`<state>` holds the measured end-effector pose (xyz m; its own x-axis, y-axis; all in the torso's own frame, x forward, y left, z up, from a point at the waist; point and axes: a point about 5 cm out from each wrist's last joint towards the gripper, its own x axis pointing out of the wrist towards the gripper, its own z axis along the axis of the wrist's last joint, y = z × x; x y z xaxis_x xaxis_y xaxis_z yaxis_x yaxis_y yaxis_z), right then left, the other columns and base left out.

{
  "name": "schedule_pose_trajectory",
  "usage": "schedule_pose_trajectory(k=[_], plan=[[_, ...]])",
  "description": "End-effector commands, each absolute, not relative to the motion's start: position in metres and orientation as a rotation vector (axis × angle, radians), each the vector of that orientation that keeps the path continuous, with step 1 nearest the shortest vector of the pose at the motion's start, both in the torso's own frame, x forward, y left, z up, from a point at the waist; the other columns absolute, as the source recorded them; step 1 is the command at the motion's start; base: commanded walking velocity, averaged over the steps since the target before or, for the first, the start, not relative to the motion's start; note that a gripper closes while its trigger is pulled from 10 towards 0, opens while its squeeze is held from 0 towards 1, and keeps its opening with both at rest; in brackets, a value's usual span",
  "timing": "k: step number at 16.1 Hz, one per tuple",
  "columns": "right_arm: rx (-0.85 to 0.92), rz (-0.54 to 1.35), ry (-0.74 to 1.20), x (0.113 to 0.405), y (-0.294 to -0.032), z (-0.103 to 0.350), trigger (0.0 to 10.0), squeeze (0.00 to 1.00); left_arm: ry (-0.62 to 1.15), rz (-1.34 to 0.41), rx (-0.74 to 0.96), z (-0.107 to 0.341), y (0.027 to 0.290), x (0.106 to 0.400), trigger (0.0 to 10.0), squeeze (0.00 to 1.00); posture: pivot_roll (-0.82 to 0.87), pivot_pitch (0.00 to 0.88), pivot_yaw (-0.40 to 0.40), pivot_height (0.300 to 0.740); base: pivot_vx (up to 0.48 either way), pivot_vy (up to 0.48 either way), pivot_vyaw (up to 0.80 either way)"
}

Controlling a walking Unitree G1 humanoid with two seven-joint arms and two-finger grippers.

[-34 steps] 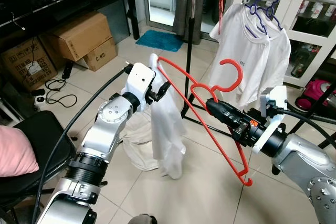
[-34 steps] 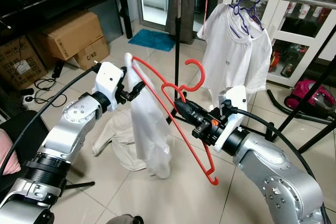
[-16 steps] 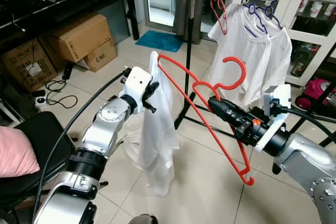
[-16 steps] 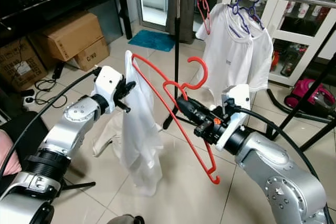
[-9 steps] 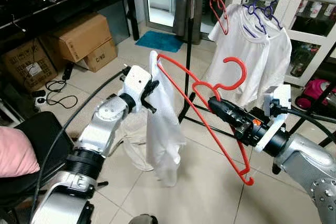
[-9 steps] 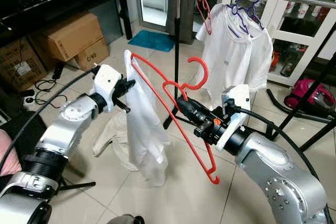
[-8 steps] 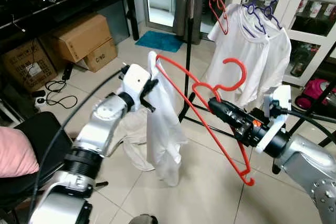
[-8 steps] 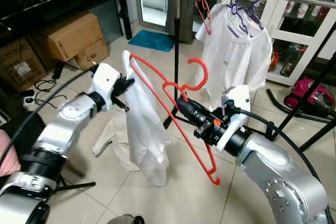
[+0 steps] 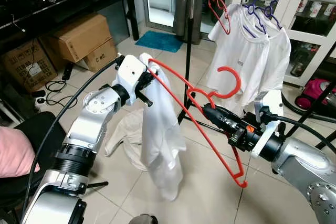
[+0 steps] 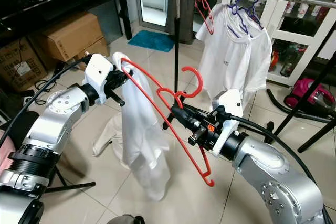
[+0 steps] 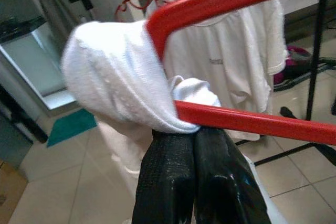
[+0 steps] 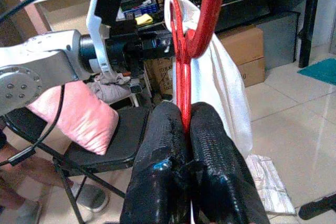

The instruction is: Hang hanger

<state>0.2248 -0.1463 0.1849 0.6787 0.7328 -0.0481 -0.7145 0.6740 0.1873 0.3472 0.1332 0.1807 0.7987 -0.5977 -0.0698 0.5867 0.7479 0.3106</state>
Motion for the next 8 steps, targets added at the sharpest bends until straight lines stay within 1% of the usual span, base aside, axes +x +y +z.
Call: schedule_pose_trajectory(k=[1,5,8], plan=[[0.139,0.824,0.127,0.224,-0.144,0.183,10.0,0.0,-0.078,-0.684,0.329,0.193,0.128,0.346,0.0,0.0,0.01,0.021,0.101,0.74,0.0,0.0,0.0],[0.095,0.822,0.129,0.226,-0.144,0.182,10.0,0.0,-0.039,-0.8,0.35,0.188,0.121,0.336,0.0,0.0,0.01,0.021,0.1,0.74,0.0,0.0,0.0],[0.081,0.816,0.093,0.23,-0.148,0.19,10.0,0.0,0.001,-0.821,0.378,0.183,0.123,0.332,0.0,0.0,0.02,0.022,0.1,0.74,0.0,0.0,0.0]])
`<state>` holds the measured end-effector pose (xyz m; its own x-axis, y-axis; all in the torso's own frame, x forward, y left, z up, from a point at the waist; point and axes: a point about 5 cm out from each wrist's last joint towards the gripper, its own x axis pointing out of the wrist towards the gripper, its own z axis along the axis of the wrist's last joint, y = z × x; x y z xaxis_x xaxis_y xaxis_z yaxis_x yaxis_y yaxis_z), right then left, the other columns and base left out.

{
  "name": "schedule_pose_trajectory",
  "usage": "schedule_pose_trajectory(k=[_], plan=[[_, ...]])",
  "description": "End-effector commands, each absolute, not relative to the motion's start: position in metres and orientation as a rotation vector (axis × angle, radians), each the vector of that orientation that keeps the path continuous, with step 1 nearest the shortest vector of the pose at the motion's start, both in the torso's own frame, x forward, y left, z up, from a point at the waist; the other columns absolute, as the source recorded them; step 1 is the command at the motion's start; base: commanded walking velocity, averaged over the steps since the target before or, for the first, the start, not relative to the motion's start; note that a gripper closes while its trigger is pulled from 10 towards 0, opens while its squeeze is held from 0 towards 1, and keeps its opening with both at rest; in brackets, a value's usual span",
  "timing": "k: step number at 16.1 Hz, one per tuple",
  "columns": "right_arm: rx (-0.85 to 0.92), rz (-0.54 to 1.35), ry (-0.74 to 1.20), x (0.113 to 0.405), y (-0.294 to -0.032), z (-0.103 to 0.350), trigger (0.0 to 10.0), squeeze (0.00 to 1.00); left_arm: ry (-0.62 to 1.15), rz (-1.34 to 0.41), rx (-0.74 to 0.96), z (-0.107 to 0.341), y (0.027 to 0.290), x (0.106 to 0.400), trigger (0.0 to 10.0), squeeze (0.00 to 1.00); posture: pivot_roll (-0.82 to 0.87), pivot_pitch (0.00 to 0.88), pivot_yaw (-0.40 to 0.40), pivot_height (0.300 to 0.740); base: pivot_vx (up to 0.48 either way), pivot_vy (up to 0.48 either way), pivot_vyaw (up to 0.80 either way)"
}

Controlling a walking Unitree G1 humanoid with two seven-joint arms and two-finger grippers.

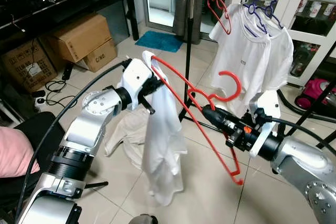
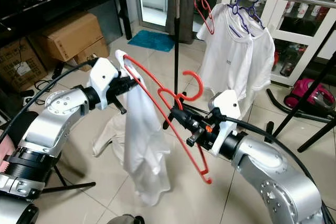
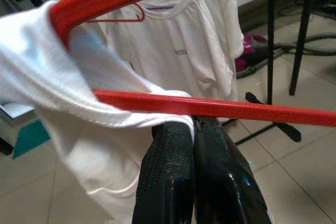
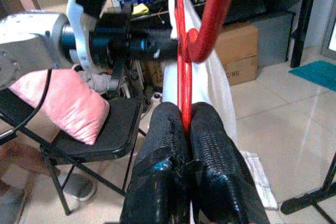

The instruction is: Hang hanger

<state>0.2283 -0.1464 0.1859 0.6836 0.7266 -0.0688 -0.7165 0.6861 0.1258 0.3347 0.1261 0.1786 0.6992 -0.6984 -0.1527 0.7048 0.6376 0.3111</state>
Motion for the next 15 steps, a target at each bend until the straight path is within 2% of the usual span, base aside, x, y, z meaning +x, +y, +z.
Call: schedule_pose_trajectory(k=[1,5,6,7,8,13,15], plan=[[0.111,0.806,0.063,0.232,-0.15,0.196,10.0,0.0,0.01,-0.819,0.388,0.181,0.125,0.332,0.0,0.0,0.01,0.022,0.099,0.74,0.0,0.0,0.0],[0.201,0.779,0.008,0.235,-0.152,0.202,10.0,0.0,0.011,-0.82,0.383,0.182,0.124,0.331,0.0,0.0,0.02,0.022,0.097,0.74,0.0,0.0,0.0],[0.221,0.765,-0.002,0.236,-0.152,0.202,10.0,0.0,0.002,-0.805,0.386,0.183,0.124,0.332,10.0,0.0,0.02,0.023,0.097,0.74,0.0,0.0,0.0],[0.247,0.749,-0.013,0.237,-0.153,0.203,10.0,0.0,-0.017,-0.79,0.352,0.186,0.126,0.333,10.0,0.0,0.02,0.022,0.098,0.74,0.0,0.0,0.0],[0.256,0.745,-0.017,0.237,-0.154,0.203,10.0,0.0,-0.02,-0.801,0.33,0.188,0.126,0.333,10.0,1.0,0.02,0.022,0.098,0.74,0.0,0.0,0.0],[0.267,0.736,-0.026,0.237,-0.155,0.204,10.0,0.0,-0.065,-0.834,0.299,0.195,0.129,0.329,10.0,1.0,0.02,0.011,0.109,0.74,0.0,0.0,0.0],[0.261,0.733,-0.028,0.237,-0.157,0.204,10.0,0.0,-0.068,-0.924,0.256,0.198,0.128,0.318,10.0,1.0,0.02,0.002,0.112,0.74,0.0,0.0,0.0]])
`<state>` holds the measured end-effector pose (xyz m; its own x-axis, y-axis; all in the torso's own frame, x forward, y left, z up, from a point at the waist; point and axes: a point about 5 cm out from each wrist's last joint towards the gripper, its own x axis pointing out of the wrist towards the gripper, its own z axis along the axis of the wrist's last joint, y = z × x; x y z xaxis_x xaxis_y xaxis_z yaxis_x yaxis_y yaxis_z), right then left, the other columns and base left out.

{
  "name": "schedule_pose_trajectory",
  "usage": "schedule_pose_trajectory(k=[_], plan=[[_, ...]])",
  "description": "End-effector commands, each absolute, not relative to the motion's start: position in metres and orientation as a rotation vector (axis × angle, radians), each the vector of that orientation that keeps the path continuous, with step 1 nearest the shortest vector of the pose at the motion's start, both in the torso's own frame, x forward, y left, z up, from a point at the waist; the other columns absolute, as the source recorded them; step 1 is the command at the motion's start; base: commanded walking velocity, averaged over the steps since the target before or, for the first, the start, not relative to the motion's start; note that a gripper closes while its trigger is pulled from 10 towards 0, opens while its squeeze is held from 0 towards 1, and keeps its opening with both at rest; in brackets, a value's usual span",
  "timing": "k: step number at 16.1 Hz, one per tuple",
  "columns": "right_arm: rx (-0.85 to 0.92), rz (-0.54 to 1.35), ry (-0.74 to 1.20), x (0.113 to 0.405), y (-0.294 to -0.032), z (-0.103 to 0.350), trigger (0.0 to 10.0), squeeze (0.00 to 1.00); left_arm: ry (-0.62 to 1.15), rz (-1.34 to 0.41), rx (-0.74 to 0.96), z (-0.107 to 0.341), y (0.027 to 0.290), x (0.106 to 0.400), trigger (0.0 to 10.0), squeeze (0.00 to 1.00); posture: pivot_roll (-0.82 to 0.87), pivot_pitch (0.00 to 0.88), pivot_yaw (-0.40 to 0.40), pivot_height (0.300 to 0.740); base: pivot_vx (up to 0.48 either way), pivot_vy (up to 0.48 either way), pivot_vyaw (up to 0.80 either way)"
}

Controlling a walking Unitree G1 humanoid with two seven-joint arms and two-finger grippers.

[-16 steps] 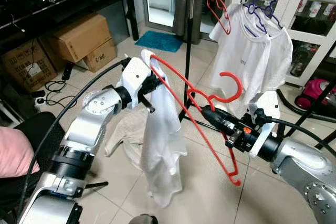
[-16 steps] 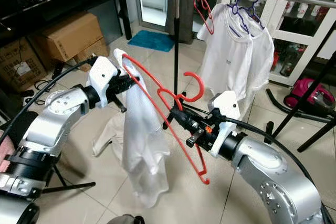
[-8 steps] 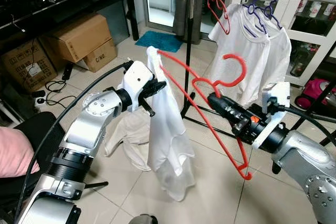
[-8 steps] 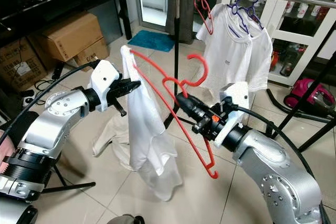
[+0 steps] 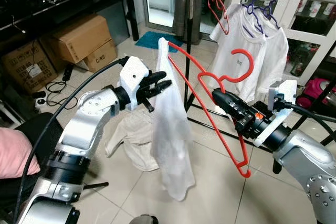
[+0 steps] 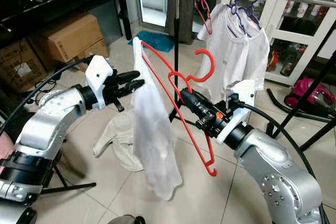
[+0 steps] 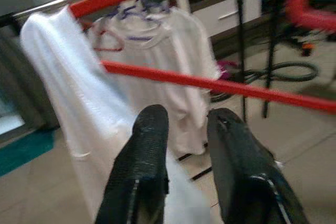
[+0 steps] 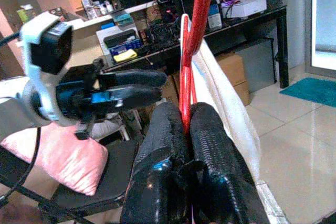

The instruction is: Hang hanger

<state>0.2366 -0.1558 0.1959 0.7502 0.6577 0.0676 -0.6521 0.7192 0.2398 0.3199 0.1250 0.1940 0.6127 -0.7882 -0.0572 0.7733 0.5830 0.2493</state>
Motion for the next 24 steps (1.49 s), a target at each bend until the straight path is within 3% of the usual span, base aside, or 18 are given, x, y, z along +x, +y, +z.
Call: schedule_pose_trajectory(k=[1,9,12,15,16,17,18,24], plan=[[0.259,0.731,-0.028,0.237,-0.157,0.203,10.0,0.0,-0.075,-0.947,0.249,0.2,0.128,0.314,10.0,1.0,0.02,0.0,0.113,0.74,0.0,0.0,0.0],[0.172,0.753,-0.017,0.241,-0.162,0.203,10.0,0.0,-0.12,-0.923,0.259,0.245,0.169,0.313,10.0,1.0,0.06,0.0,0.092,0.74,0.0,0.0,0.0],[-0.034,0.81,0.007,0.248,-0.169,0.209,10.0,0.0,-0.106,-1.14,0.328,0.28,0.171,0.32,10.0,1.0,0.08,0.001,0.08,0.74,0.0,0.0,0.0],[-0.157,0.876,-0.006,0.249,-0.17,0.221,10.0,0.0,-0.007,-1.315,0.381,0.276,0.164,0.33,10.0,1.0,0.08,0.018,0.084,0.74,0.0,0.0,0.0],[-0.177,0.897,-0.016,0.248,-0.17,0.225,10.0,0.0,0.027,-1.373,0.366,0.273,0.161,0.333,10.0,0.86,0.07,0.022,0.088,0.74,0.0,0.0,0.0],[-0.185,0.909,-0.021,0.247,-0.169,0.227,10.0,0.0,0.048,-1.414,0.362,0.27,0.16,0.334,10.0,0.33,0.07,0.022,0.088,0.74,0.0,0.0,0.0],[-0.206,0.938,-0.032,0.245,-0.167,0.231,10.0,0.0,0.093,-1.492,0.373,0.264,0.157,0.336,10.0,0.0,0.07,0.033,0.1,0.74,0.0,0.0,0.0],[-0.283,1.05,-0.035,0.231,-0.159,0.237,10.0,0.0,0.195,-1.56,0.362,0.261,0.156,0.356,10.0,0.0,0.06,0.049,0.13,0.74,0.0,0.0,0.0]])
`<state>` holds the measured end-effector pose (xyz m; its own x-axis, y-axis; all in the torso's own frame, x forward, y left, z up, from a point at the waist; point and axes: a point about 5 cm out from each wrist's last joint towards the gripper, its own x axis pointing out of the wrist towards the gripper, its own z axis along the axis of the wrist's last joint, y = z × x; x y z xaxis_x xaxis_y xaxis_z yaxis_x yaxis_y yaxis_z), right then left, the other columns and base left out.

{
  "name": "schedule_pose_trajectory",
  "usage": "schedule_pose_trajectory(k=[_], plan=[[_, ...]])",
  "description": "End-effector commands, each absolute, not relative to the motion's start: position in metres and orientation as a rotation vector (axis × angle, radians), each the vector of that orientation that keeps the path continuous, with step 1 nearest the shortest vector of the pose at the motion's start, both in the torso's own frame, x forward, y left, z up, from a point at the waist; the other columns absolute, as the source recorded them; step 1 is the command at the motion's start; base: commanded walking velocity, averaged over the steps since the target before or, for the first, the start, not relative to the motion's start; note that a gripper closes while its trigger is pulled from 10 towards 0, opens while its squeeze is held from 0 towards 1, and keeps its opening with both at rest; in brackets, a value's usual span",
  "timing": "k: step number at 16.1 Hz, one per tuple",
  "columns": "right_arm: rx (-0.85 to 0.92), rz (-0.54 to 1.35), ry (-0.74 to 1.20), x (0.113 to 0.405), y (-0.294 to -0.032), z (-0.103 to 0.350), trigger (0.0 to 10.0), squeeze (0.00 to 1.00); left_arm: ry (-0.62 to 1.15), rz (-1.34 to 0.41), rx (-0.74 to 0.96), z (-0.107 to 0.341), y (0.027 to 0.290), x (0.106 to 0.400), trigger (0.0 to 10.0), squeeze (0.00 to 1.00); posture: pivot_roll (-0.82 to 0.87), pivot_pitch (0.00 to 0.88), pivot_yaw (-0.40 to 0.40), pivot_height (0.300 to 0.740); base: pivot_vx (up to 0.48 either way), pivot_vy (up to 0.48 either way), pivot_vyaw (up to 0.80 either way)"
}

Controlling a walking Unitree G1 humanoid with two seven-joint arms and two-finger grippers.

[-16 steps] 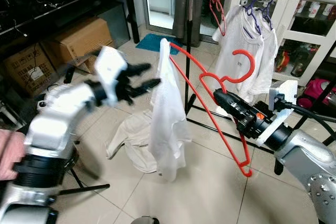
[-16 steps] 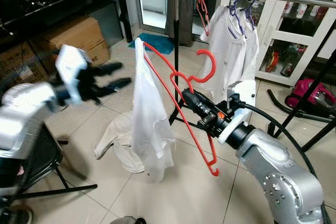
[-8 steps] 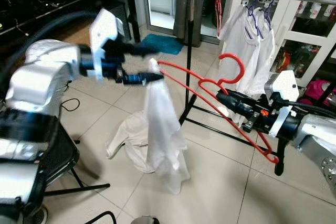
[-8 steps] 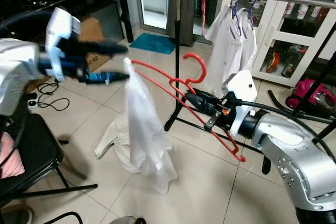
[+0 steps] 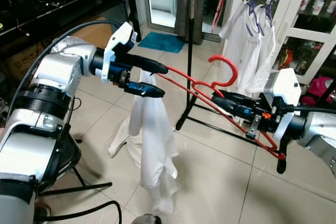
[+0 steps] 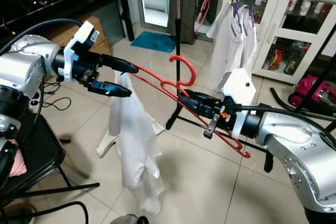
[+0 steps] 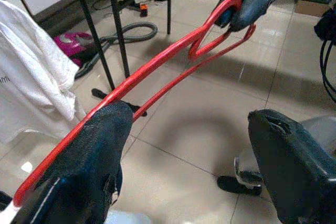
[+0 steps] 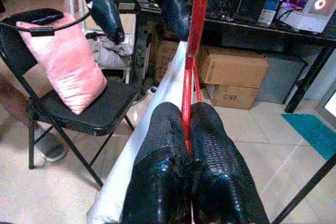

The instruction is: Hang hanger

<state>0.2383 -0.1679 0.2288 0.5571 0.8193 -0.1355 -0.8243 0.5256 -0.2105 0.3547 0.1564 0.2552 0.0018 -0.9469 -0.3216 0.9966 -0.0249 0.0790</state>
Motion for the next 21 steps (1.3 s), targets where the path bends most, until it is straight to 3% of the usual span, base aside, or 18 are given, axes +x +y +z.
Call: schedule_pose_trajectory(k=[1,10,15,21], plan=[[-0.311,1.061,-0.019,0.229,-0.158,0.235,10.0,0.0,0.168,-1.576,0.371,0.265,0.152,0.359,10.0,0.0,0.06,0.048,0.135,0.74,0.0,0.0,0.0],[-0.243,0.901,0.066,0.243,-0.162,0.213,10.0,0.0,-0.081,-1.629,0.303,0.288,0.13,0.345,10.0,0.0,0.06,0.03,0.105,0.74,0.0,0.0,0.0],[-0.165,0.808,0.096,0.247,-0.159,0.198,10.0,0.0,-0.065,-1.501,0.326,0.263,0.142,0.316,10.0,0.0,0.07,0.0,0.098,0.74,0.0,0.0,0.0],[-0.228,0.962,0.079,0.241,-0.151,0.201,10.0,0.0,-0.05,-1.472,0.424,0.267,0.152,0.319,10.0,0.0,0.08,0.0,0.081,0.74,0.0,0.0,0.0]])
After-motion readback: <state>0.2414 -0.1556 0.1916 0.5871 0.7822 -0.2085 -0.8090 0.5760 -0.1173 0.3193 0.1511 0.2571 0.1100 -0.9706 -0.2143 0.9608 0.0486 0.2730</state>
